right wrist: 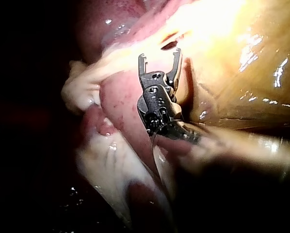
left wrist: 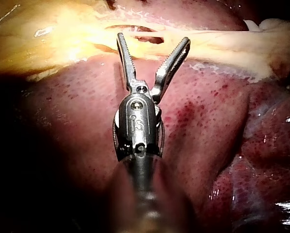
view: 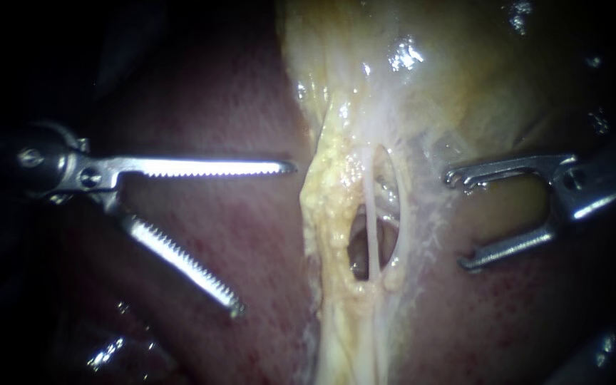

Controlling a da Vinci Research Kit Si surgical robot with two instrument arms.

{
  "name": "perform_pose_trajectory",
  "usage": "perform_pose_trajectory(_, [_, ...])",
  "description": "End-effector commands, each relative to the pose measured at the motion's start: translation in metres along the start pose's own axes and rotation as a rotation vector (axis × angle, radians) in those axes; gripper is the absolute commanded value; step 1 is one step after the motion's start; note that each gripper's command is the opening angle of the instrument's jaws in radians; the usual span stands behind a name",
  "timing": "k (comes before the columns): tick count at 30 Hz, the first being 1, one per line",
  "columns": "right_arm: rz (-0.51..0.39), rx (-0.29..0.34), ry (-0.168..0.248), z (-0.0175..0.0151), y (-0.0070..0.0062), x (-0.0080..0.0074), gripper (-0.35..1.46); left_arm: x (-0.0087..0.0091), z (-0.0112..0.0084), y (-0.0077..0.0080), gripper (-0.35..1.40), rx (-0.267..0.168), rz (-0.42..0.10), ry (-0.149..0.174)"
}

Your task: Grabbing gallbladder

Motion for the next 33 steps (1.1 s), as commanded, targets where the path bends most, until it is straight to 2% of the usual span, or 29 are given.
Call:
perform_pose_trajectory(1, [0.000,0.000,0.000,0.0000,0.0000,0.0000,0.60,-0.0001,0.0000,0.0000,1.26,-0.009,-0.001,0.002])
perform_pose_trajectory(8, [0.000,0.000,0.000,0.0000,0.0000,0.0000,0.60,-0.0014,0.0000,0.0004,1.26,-0.091,-0.015,0.026])
perform_pose_trajectory(11, [0.000,0.000,0.000,0.0000,0.0000,0.0000,0.60,-0.0019,0.0003,0.0005,1.24,-0.132,-0.056,0.037])
perform_pose_trajectory(13, [0.000,0.000,0.000,0.0000,0.0000,0.0000,0.60,-0.0023,0.0005,0.0006,1.23,-0.160,-0.092,0.042])
perform_pose_trajectory(16, [0.000,0.000,0.000,0.0000,0.0000,0.0000,0.60,-0.0028,0.0007,0.0005,1.18,-0.218,-0.186,0.048])
perform_pose_trajectory(22, [0.000,0.000,0.000,0.0000,0.0000,0.0000,0.60,-0.0034,0.0011,0.0005,1.03,-0.313,-0.283,0.060])
perform_pose_trajectory(24, [0.006,-0.001,0.000,0.0000,0.0000,0.0000,0.60,-0.0036,0.0013,0.0005,0.94,-0.346,-0.332,0.059])
perform_pose_trajectory(26, [0.006,-0.001,0.000,0.0000,0.0000,0.0000,0.60,-0.0036,0.0013,0.0005,0.91,-0.366,-0.354,0.060])
perform_pose_trajectory(27, [0.006,-0.001,0.000,0.0000,0.0000,0.0000,0.60,-0.0037,0.0014,0.0004,0.84,-0.374,-0.381,0.057])
perform_pose_trajectory(29, [0.006,-0.001,0.000,0.0000,0.0000,0.0000,0.60,-0.0039,0.0014,0.0003,0.81,-0.374,-0.391,0.058])
perform_pose_trajectory(30, [0.006,-0.001,0.000,0.0000,0.0000,0.0000,0.60,-0.0040,0.0014,0.0002,0.76,-0.378,-0.417,0.060])
perform_pose_trajectory(33, [0.006,-0.001,0.000,0.0001,0.0000,0.0000,0.60,-0.0044,0.0016,-0.0001,0.71,-0.376,-0.449,0.069])
